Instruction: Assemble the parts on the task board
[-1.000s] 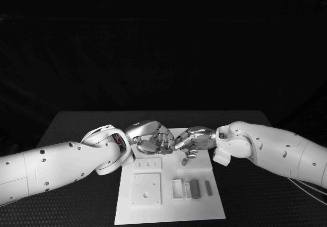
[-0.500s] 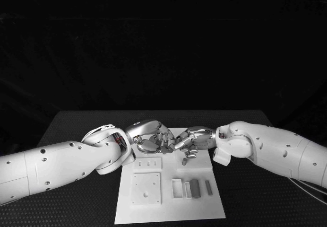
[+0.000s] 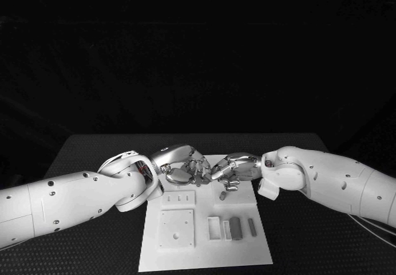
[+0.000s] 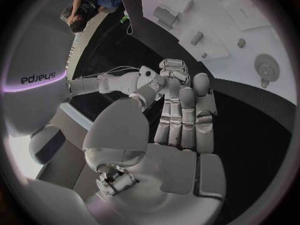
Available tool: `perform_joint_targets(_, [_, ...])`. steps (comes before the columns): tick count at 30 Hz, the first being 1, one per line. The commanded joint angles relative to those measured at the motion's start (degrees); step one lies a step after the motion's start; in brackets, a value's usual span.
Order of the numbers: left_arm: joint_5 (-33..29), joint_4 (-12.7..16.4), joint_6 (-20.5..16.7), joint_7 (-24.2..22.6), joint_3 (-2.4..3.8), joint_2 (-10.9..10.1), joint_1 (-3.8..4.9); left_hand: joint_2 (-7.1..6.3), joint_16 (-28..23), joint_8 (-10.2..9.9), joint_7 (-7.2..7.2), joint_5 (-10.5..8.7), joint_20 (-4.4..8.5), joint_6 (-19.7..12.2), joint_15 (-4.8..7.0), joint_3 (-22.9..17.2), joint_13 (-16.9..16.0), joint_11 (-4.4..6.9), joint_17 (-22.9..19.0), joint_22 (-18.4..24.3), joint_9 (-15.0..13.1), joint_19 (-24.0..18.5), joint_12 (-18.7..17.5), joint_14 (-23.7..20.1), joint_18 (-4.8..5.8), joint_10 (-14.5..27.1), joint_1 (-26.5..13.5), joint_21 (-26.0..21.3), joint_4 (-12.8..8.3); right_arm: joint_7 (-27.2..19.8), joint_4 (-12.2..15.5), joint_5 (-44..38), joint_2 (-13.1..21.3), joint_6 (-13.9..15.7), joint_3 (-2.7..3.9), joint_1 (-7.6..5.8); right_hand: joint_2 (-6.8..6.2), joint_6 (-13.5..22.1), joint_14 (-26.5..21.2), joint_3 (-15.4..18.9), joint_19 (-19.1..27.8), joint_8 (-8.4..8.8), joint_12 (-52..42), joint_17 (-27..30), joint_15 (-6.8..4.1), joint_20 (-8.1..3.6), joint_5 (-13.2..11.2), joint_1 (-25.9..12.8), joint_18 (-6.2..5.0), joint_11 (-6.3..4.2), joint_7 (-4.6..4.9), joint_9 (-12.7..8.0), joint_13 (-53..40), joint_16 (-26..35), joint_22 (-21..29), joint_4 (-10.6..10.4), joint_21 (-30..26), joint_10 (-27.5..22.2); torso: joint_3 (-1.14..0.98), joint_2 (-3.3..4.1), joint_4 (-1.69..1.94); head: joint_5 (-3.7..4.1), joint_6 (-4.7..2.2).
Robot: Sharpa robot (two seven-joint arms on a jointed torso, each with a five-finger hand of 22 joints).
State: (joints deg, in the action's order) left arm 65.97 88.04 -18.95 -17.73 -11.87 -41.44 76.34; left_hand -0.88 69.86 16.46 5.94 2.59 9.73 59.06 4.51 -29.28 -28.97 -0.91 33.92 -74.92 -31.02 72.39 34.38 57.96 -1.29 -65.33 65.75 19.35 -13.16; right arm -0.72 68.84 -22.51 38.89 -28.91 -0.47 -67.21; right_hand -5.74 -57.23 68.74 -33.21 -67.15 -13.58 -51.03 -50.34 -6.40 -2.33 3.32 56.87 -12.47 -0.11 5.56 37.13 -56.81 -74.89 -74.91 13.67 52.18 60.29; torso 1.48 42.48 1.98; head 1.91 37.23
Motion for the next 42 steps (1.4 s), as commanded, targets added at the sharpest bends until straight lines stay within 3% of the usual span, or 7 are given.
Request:
perform_joint_targets(1, [-2.99,0.04,-1.25,-0.61,0.06,-0.04,0.03,1.25,0.28,0.48,-0.04,0.33,0.51,0.69,0.42,0.01,-0.16,0.23,0.15,-1.57,-0.92,-0.26,0.19,0.0,-1.54,-0.34,0.04,0.35,-0.32,-0.11,-0.14,-1.18,-0.09,-0.09,-0.01,0.03,-0.11,-0.33,-0.25,0.16,0.43,0.17,0.04,-0.08,0.05,-0.12,-0.21,-0.31,-2.53,-0.06,0.59,-0.03,0.05,0.37,-1.07,-0.21,-0.18,-0.31,0.01,0.01,0.02,0.08,0.0])
perform_joint_targets(8, [-6.09,-0.2,-0.38,0.06,0.06,-0.46,0.04,0.82,0.71,0.94,-0.38,0.21,0.77,1.33,0.56,0.35,-0.51,0.37,0.69,-1.57,-1.19,-0.57,0.21,-0.08,-1.39,-0.59,-1.15,1.3,-0.11,-0.85,-0.41,-1.5,0.09,2.31,-0.01,0.03,-1.33,1.55,-1.74,0.39,1.12,1.19,1.86,0.09,0.95,0.18,-0.21,-1.93,-2.53,0.87,1.51,-0.39,1.26,1.17,-1.04,-1.55,-0.56,-2.34,-0.03,0.01,-0.01,0.07,0.14])
perform_joint_targets(16, [-7.92,-0.67,3.69,3.33,0.04,-0.99,0.05,0.63,1.1,1.43,-0.65,0.19,0.97,1.93,0.76,0.7,-0.8,0.65,1.23,-1.54,-1.46,-0.86,0.27,-0.22,-1.33,-1.24,-2.52,2.18,0.53,-3.73,-1.48,-0.51,0.43,9.74,-0.01,-0.06,-2.63,2.37,-2.87,0.54,2.12,1.54,3.06,0.26,1.4,0.64,-0.22,-3.88,-2.53,1.31,1.93,-0.41,2.95,1.82,-0.97,-3.63,-1.2,-2.99,-0.08,-0.01,0.02,0.0,0.14])
perform_joint_targets(23, [-9.27,-1.06,3.82,7.61,-0.09,-1.62,0.07,1.07,1.36,1.77,-0.82,0.2,1.23,2.29,1.0,1.34,-1.06,0.92,1.68,-1.52,-1.65,-1.11,0.27,-0.19,-1.35,-1.88,-4.12,2.97,1.2,-5.04,-1.79,-1.48,1.04,12.63,0.0,-0.33,-2.63,2.52,-3.04,0.46,2.3,1.59,3.22,0.34,1.47,0.72,-0.21,-3.94,-2.53,1.37,2.01,-0.39,3.29,1.99,-0.94,-3.81,-1.37,-3.1,-0.26,-0.01,0.05,-0.3,0.24])
perform_joint_targets(30, [-9.09,-1.57,2.59,17.0,-0.33,-2.08,0.06,1.98,2.23,2.5,-1.29,0.21,1.81,3.26,1.66,2.01,-1.74,1.55,2.47,-1.57,-1.94,-0.4,0.82,0.7,-1.48,-3.16,-6.12,4.8,1.32,-5.56,-0.54,-3.06,1.72,14.02,0.52,-1.03,-2.45,2.54,-3.06,0.41,2.34,1.57,3.25,0.37,1.47,0.72,-0.21,-3.67,-2.53,1.38,2.01,-0.36,3.47,2.03,-0.95,-3.57,-1.41,-3.11,-0.19,-0.05,0.05,-0.74,0.3])
perform_joint_targets(36, [-13.79,-1.68,3.74,23.65,-1.81,-2.55,0.08,3.27,3.02,3.01,-1.75,0.45,2.37,4.09,2.31,1.93,-2.46,2.11,3.17,-1.57,-1.96,-0.18,1.46,1.31,-1.51,-3.86,-7.6,6.5,0.52,-5.77,-0.21,-4.13,1.84,14.55,0.7,-1.69,-2.28,2.55,-3.07,0.44,2.36,1.54,3.25,0.39,1.48,0.73,-0.22,-3.42,-2.53,1.38,2.02,-0.32,3.64,2.04,-0.97,-3.25,-1.44,-3.09,-0.21,-0.27,-0.13,-1.29,0.63])
perform_joint_targets(42, [-15.01,-1.57,4.87,30.93,-1.82,-2.7,0.05,3.12,3.87,3.74,-2.26,0.61,3.13,5.13,3.0,-0.08,-3.48,2.7,4.0,-1.52,-1.69,-0.02,2.24,2.06,-1.44,-4.59,-10.06,9.01,-0.13,-5.77,0.0,-5.11,1.97,15.11,0.82,-2.16,-2.16,2.54,-3.07,0.47,2.36,1.52,3.23,0.4,1.48,0.74,-0.22,-3.26,-2.53,1.38,2.01,-0.29,3.75,2.05,-0.98,-3.02,-1.45,-3.08,-0.36,-0.65,-0.21,-1.75,1.15])
